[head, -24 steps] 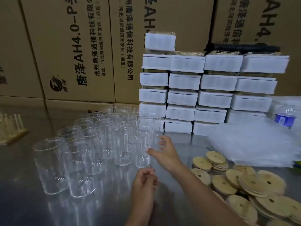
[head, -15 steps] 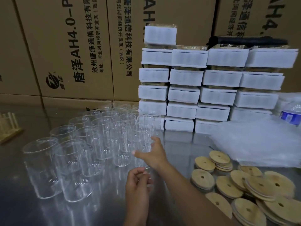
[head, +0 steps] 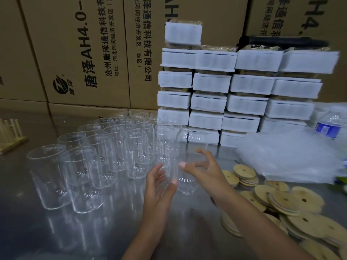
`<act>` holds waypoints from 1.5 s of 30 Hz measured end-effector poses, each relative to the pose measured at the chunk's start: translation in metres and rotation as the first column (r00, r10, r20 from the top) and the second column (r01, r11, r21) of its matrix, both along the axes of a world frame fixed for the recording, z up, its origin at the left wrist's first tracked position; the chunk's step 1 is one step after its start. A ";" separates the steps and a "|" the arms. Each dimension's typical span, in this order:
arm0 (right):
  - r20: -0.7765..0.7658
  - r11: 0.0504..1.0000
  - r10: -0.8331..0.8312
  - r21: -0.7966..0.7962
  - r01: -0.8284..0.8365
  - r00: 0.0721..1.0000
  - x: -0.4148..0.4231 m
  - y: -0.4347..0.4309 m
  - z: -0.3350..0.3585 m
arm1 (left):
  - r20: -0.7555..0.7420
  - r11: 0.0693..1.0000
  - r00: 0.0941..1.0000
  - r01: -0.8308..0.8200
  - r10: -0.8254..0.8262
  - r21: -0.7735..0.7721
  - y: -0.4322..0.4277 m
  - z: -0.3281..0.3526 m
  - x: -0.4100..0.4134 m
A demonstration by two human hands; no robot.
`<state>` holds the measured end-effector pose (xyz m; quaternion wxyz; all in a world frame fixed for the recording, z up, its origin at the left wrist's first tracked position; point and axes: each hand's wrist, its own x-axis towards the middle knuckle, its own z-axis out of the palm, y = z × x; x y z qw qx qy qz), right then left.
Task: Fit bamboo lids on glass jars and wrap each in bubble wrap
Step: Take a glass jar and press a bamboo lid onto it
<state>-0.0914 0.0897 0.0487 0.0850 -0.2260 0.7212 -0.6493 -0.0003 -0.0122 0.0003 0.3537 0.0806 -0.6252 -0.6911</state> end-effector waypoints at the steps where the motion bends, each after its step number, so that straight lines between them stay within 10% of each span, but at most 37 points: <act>1: 0.000 1.000 0.019 -0.014 -0.019 1.000 0.009 0.013 0.005 | 0.002 0.997 0.998 0.060 -0.060 -0.043 0.003 0.003 0.001; 11: 0.032 0.993 0.089 -0.084 -0.086 0.995 0.045 0.090 0.016 | 0.025 0.807 0.811 0.584 -0.584 -0.083 0.054 0.018 -0.010; 23: -0.351 0.959 0.027 0.273 0.075 0.936 0.020 0.117 -0.015 | 0.082 0.927 0.924 0.375 -0.375 0.013 0.048 -0.008 -0.011; 31: -0.489 0.586 0.244 0.763 0.275 0.837 0.018 0.141 -0.038 | 0.141 0.906 0.898 0.424 -0.418 -0.015 0.044 -0.013 -0.011; 38: -0.541 0.476 0.265 0.793 0.379 0.799 0.022 0.136 -0.044 | 0.168 0.895 0.885 0.445 -0.435 -0.028 0.048 -0.012 -0.005; 41: -0.530 0.509 0.262 0.786 0.351 0.807 0.020 0.132 -0.047 | 0.173 0.899 0.886 0.438 -0.429 -0.013 0.050 -0.010 -0.003; 45: -0.441 0.782 0.009 0.562 0.268 0.898 0.017 0.131 -0.042 | 0.187 0.904 0.889 0.428 -0.418 -0.018 0.053 -0.010 -0.004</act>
